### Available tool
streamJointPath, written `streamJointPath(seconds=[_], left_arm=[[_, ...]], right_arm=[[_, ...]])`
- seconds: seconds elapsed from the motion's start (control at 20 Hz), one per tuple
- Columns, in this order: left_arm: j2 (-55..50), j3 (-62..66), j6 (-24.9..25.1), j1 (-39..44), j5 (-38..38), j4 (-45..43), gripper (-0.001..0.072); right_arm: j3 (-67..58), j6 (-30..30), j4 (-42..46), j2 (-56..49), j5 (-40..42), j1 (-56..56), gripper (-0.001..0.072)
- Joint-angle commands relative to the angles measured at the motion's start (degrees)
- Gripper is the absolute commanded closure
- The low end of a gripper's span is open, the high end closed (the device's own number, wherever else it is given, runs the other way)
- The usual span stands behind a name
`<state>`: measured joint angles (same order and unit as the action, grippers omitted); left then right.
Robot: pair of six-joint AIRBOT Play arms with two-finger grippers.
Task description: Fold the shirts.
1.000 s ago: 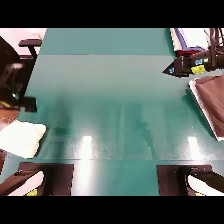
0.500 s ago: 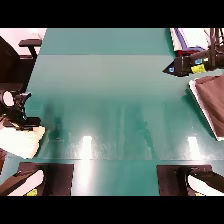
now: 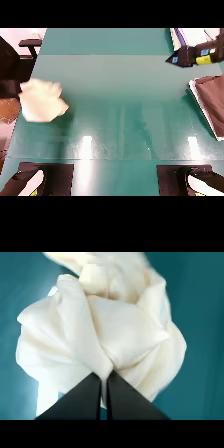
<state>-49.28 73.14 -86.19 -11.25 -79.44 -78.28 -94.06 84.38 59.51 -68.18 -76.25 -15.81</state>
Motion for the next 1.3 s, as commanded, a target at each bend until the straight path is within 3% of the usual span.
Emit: streamJointPath(seconds=[0.0,0.2,0.5,0.6,0.65,0.7,0.75,1.1,1.25], left_arm=[[1.3,11.9,1.2,3.7,3.6,12.2,0.0685],[-1.0,14.2,1.1,19.6,13.2,10.9,0.0685],[-18.7,14.2,1.7,43.1,12.4,9.2,0.0683],[-25.9,14.2,5.6,49.1,12.9,9.3,0.0679],[-29.0,14.2,6.8,51.1,13.7,9.4,0.0605],[-31.3,14.2,7.1,51.7,14.4,9.4,0.0318],[-32.4,14.3,7.0,51.1,14.3,8.9,0.02],[-32.8,10.1,1.3,29.3,14.8,9.1,0.0213],[-37.7,6.4,3.9,27.7,16.0,15.7,0.0213]], right_arm=[[-7.1,0.0,0.6,-0.2,3.2,0.4,0.0694],[-14.7,0.0,0.6,-0.2,4.5,4.6,0.0693],[-19.2,0.1,0.5,-0.1,1.9,12.2,0.0693],[-18.7,0.1,0.5,-0.2,0.2,13.0,0.0694],[-18.1,0.0,0.5,-0.2,-0.4,13.0,0.0694],[-17.3,0.0,0.5,-0.2,-0.8,13.0,0.0694],[-16.4,0.0,0.4,-0.2,-1.0,13.0,0.0694],[-10.8,0.1,0.0,-0.2,-3.3,13.0,0.0694],[-8.9,0.1,0.1,-0.2,-3.3,13.0,0.0693]])
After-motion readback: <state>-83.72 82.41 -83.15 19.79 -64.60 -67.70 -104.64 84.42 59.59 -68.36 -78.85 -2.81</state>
